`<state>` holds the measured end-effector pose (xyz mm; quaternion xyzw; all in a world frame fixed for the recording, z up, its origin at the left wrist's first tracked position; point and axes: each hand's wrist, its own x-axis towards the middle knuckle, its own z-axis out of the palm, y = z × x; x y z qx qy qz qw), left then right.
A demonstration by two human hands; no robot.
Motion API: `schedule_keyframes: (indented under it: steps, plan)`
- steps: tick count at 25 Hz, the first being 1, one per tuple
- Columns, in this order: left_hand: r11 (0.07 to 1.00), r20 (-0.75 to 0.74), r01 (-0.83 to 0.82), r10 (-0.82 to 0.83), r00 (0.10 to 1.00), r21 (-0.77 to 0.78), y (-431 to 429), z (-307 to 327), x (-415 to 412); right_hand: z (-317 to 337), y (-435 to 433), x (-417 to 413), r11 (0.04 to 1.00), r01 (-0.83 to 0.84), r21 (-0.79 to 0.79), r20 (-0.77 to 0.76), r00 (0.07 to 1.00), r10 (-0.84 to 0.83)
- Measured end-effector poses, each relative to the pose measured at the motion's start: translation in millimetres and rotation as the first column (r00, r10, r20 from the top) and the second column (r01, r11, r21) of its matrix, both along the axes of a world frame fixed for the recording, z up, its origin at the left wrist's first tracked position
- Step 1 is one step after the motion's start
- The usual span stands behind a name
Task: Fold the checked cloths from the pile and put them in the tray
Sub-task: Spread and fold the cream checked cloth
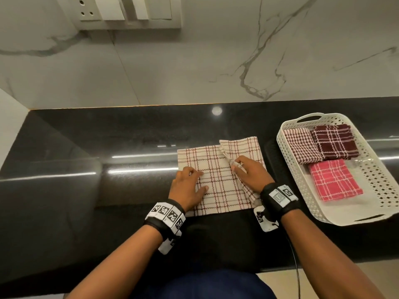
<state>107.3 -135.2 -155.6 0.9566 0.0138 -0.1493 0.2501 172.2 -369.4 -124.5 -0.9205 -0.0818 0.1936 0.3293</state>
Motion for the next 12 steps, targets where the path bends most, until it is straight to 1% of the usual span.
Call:
schedule_keyframes:
  steps: [2,3,4,5,6,7,8,9,10,12]
  plan:
    - [0.995,-0.027,-0.028,0.026,0.999,-0.092,-1.0,5.8,6.1,8.3,7.0,-1.5,0.999,0.002,0.041,0.072,0.997,-0.005]
    - [0.982,-0.056,-0.084,0.076,0.996,-0.170,2.1,8.9,10.5,12.9,19.3,-2.6,0.999,-0.015,0.042,0.108,0.994,0.010]
    - [0.947,-0.111,-0.176,0.151,0.982,-0.269,6.5,12.2,17.3,15.8,35.5,-3.8,0.999,-0.048,0.009,0.156,0.987,0.046]
    - [0.880,-0.195,-0.293,0.234,0.952,-0.375,11.4,15.7,26.3,16.2,54.6,-5.7,0.994,-0.093,-0.054,0.207,0.973,0.103]
    - [0.791,-0.278,-0.400,0.299,0.913,-0.462,17.1,18.9,36.8,15.1,74.9,-8.2,0.983,-0.140,-0.122,0.244,0.955,0.167]
    - [0.715,-0.333,-0.478,0.348,0.876,-0.511,23.0,20.4,48.3,13.1,93.8,-12.0,0.964,-0.184,-0.189,0.250,0.941,0.229]
    - [0.680,-0.351,-0.519,0.385,0.854,-0.518,30.2,20.2,59.1,9.3,110.0,-16.9,0.943,-0.229,-0.242,0.223,0.932,0.284]
    - [0.692,-0.337,-0.534,0.415,0.845,-0.486,37.1,17.7,68.0,4.5,120.9,-23.4,0.921,-0.276,-0.274,0.171,0.929,0.329]
    - [0.717,-0.315,-0.545,0.446,0.838,-0.435,43.4,14.5,74.1,-0.9,126.4,-31.6,0.906,-0.318,-0.278,0.106,0.928,0.358]
    - [0.737,-0.300,-0.560,0.474,0.828,-0.380,53.3,7.2,81.1,-10.8,124.0,-48.4,0.904,-0.366,-0.220,0.002,0.927,0.376]
